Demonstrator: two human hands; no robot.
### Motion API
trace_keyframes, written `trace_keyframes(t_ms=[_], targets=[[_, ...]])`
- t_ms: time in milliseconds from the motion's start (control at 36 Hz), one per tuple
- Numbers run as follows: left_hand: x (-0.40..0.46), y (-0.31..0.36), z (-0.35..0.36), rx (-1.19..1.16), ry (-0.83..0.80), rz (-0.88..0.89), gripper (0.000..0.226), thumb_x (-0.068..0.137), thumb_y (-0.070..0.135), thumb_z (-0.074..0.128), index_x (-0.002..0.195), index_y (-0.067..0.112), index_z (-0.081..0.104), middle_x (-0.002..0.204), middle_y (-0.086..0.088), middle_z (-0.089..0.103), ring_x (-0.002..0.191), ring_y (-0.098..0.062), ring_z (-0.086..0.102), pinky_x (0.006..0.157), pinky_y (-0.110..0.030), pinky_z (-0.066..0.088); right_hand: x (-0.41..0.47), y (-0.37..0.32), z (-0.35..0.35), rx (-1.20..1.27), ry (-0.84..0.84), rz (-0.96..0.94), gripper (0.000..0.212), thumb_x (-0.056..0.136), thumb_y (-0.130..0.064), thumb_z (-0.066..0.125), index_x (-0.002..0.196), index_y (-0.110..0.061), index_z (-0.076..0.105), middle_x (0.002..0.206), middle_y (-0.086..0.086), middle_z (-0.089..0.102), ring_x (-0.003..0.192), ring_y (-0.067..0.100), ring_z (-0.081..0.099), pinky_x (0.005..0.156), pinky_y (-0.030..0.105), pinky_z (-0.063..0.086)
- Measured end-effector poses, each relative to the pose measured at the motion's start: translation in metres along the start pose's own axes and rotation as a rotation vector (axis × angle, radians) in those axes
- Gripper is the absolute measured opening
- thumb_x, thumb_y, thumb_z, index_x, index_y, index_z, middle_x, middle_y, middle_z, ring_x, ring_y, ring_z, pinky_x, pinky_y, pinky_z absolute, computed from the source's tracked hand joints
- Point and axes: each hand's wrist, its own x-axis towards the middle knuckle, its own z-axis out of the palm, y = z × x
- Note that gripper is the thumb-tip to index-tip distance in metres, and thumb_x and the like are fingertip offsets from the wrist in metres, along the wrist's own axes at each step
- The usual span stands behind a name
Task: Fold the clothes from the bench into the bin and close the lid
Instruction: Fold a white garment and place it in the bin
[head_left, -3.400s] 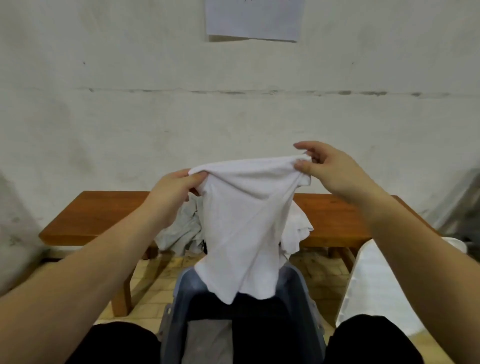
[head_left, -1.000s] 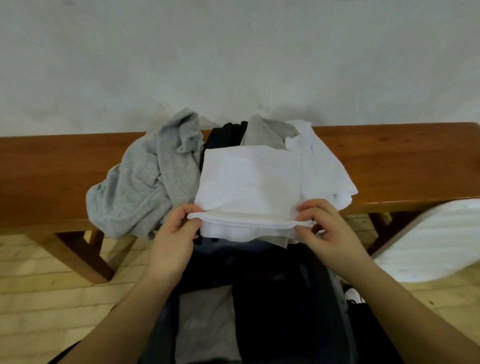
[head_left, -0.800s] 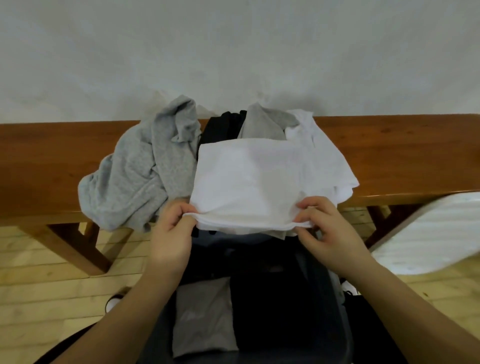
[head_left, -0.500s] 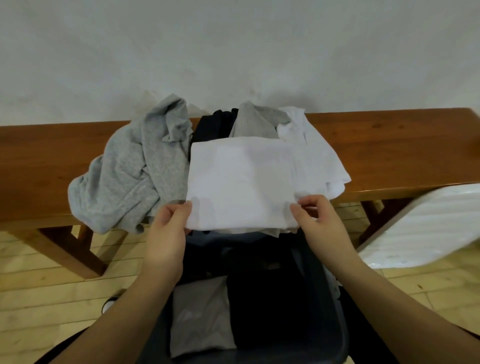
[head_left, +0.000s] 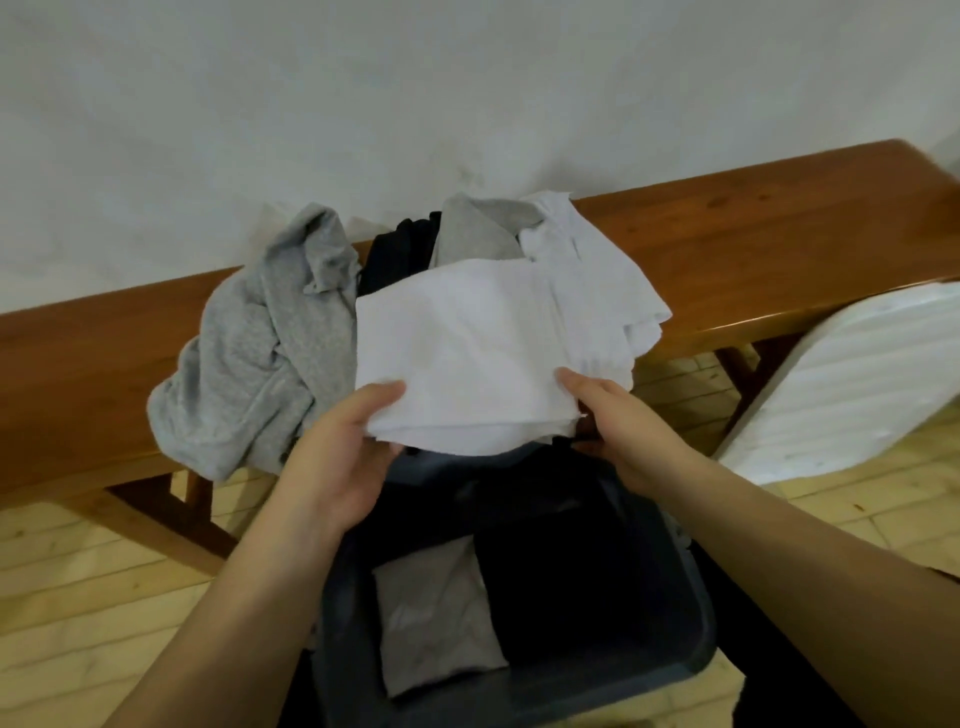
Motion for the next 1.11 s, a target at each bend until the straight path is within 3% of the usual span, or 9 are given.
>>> trace_keyframes(t_ms=[83, 222, 361, 583, 722, 917, 972, 1028, 1111], targets=[[-0.01, 0.012, 0.014, -0.037, -0.062, -0.006, 0.043, 0.077, 0.016, 0.061, 0.119, 0.007, 0.064, 0.107, -0.007, 0.072, 0.086, -0.018, 0.07, 0.069, -0.029, 0.061, -0.004, -0.001, 0.001, 0.173, -0.037, 0.087, 0.051, 0.085, -0.059, 0.065, 0.122, -0.025, 0.059, 0.116, 0.001, 0.07, 0.105, 0.025, 0.065, 0.077, 0.037, 0.055], [-0.02, 0.035, 0.045, -0.035, -0.129, 0.015, 0.021, 0.096, 0.016, 0.049, 0.112, 0.008, 0.06, 0.073, -0.001, 0.071, 0.059, -0.012, 0.068, 0.062, -0.028, 0.06, -0.004, -0.002, 0.005, 0.399, -0.186, 0.197, 0.061, 0.089, -0.075, 0.039, 0.111, -0.023, 0.063, 0.117, 0.006, 0.069, 0.111, 0.029, 0.061, 0.093, 0.043, 0.049], [-0.025, 0.056, 0.068, -0.021, -0.093, -0.006, 0.044, 0.092, 0.023, 0.055, 0.13, 0.002, 0.057, 0.116, -0.013, 0.066, 0.091, -0.021, 0.07, 0.089, -0.037, 0.056, 0.0, -0.001, 0.005, 0.522, -0.297, 0.243, 0.076, 0.089, -0.08, 0.027, 0.128, -0.024, 0.059, 0.121, 0.006, 0.07, 0.11, 0.032, 0.066, 0.099, 0.043, 0.046], [-0.034, 0.07, 0.089, -0.045, -0.039, -0.018, 0.026, 0.099, 0.019, 0.052, 0.113, 0.0, 0.062, 0.107, -0.015, 0.07, 0.089, -0.024, 0.071, 0.072, -0.034, 0.062, 0.001, -0.007, 0.009, 0.73, -0.439, 0.23, 0.074, 0.091, -0.076, 0.031, 0.137, -0.022, 0.052, 0.131, 0.006, 0.064, 0.122, 0.028, 0.058, 0.098, 0.046, 0.046], [-0.041, 0.077, 0.097, -0.032, -0.009, -0.007, 0.032, 0.098, 0.017, 0.052, 0.122, -0.003, 0.06, 0.111, -0.016, 0.07, 0.093, -0.025, 0.07, 0.08, -0.036, 0.06, 0.005, -0.007, 0.011, 0.817, -0.552, 0.205, 0.062, 0.099, -0.064, 0.026, 0.141, -0.027, 0.052, 0.135, 0.001, 0.063, 0.124, 0.024, 0.058, 0.094, 0.041, 0.05], [-0.051, 0.078, 0.087, 0.138, -0.061, 0.018, 0.027, 0.097, 0.008, 0.046, 0.081, -0.001, 0.066, 0.074, -0.009, 0.065, 0.062, -0.017, 0.065, 0.075, -0.033, 0.061, -0.002, -0.018, 0.0, 0.849, -0.535, 0.272, 0.074, 0.088, -0.079, 0.037, 0.124, -0.023, 0.066, 0.12, 0.003, 0.07, 0.102, 0.024, 0.068, 0.082, 0.036, 0.054], [-0.056, 0.078, 0.078, 0.177, -0.044, 0.02, 0.023, 0.092, 0.009, 0.05, 0.093, -0.005, 0.068, 0.084, -0.013, 0.069, 0.07, -0.019, 0.069, 0.08, -0.034, 0.06, -0.003, -0.019, -0.005, 0.801, -0.572, 0.302, 0.082, 0.082, -0.082, 0.045, 0.133, -0.021, 0.062, 0.133, 0.007, 0.064, 0.121, 0.028, 0.061, 0.1, 0.042, 0.049], [-0.06, 0.076, 0.069, 0.221, 0.006, 0.007, 0.05, 0.079, 0.013, 0.058, 0.124, -0.009, 0.058, 0.111, -0.021, 0.069, 0.097, -0.027, 0.068, 0.088, -0.04, 0.056, -0.007, -0.02, -0.009, 0.731, -0.649, 0.308, 0.078, 0.083, -0.073, 0.055, 0.14, -0.02, 0.056, 0.142, 0.008, 0.056, 0.132, 0.03, 0.052, 0.114, 0.045, 0.036], [-0.07, 0.069, 0.058, 0.253, 0.031, -0.017, 0.069, 0.064, 0.02, 0.072, 0.126, -0.005, 0.057, 0.114, -0.021, 0.07, 0.099, -0.027, 0.07, 0.083, -0.041, 0.059, -0.015, -0.022, -0.012, 0.669, -0.731, 0.32, 0.072, 0.082, -0.042, 0.073, 0.146, -0.018, 0.048, 0.148, 0.007, 0.05, 0.137, 0.027, 0.047, 0.11, 0.041, 0.04]])
